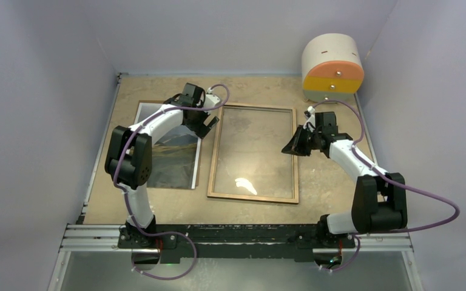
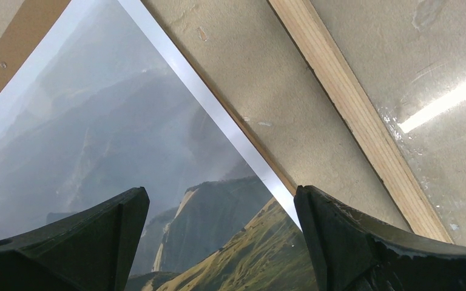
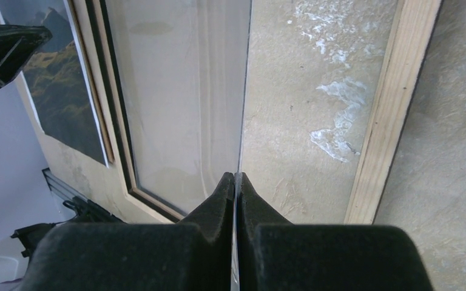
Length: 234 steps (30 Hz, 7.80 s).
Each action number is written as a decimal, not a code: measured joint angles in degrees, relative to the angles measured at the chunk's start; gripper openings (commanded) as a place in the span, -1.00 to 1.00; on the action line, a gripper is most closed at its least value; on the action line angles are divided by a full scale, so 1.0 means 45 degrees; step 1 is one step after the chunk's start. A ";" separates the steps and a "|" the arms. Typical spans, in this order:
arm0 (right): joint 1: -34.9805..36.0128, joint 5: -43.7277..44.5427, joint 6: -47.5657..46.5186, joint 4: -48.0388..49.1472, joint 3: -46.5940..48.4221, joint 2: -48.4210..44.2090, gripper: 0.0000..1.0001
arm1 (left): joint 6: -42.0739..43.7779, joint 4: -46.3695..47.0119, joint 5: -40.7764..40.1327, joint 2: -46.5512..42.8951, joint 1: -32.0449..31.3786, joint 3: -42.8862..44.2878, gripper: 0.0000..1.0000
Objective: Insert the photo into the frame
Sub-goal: Place the photo frame item in the photo frame.
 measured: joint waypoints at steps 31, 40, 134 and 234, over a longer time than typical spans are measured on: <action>-0.0136 -0.4736 0.4571 0.7538 -0.2584 -0.1569 -1.00 | 0.0005 0.0636 -0.0049 0.0486 -0.0136 -0.0874 0.94; -0.0068 -0.4988 0.5770 0.8296 -0.2705 -0.1486 -1.00 | 0.0015 0.0709 0.0403 0.0486 -0.0136 -0.1093 0.90; 0.2118 -0.2011 0.8009 0.7208 -0.2161 -0.1948 -1.00 | 0.1603 0.4954 -0.0971 -0.0884 -0.0010 -0.4138 0.43; 0.2642 0.0627 0.2705 0.3628 -0.1632 0.0165 0.23 | 0.0476 0.3186 0.0578 -0.0622 0.0282 -0.3419 0.48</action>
